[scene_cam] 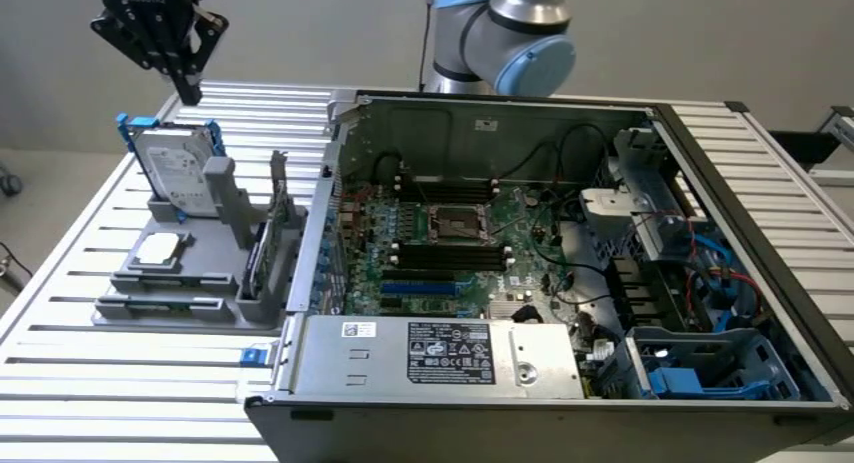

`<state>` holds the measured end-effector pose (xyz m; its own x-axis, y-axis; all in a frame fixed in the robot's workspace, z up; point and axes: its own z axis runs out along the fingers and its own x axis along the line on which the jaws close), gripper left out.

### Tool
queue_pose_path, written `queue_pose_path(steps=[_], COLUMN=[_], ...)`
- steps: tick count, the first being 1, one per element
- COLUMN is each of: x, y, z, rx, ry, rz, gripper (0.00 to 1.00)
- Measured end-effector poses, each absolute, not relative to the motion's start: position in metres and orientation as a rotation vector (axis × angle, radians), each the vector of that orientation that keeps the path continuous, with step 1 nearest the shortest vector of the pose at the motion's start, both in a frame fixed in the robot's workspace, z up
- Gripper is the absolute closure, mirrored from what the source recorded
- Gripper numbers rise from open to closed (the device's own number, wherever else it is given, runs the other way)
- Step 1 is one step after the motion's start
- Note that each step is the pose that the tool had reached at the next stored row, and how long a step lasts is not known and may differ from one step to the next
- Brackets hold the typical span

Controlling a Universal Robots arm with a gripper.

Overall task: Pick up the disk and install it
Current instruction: 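Reach for the disk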

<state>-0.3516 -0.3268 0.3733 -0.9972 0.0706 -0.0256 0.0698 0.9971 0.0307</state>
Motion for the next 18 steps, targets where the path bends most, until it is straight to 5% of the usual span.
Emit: queue_pose_path(steps=[18], x=[-0.401], y=[-0.301], z=[0.369], rx=[0.092], ry=[3.140], rz=[-0.007], gripper=[0.89])
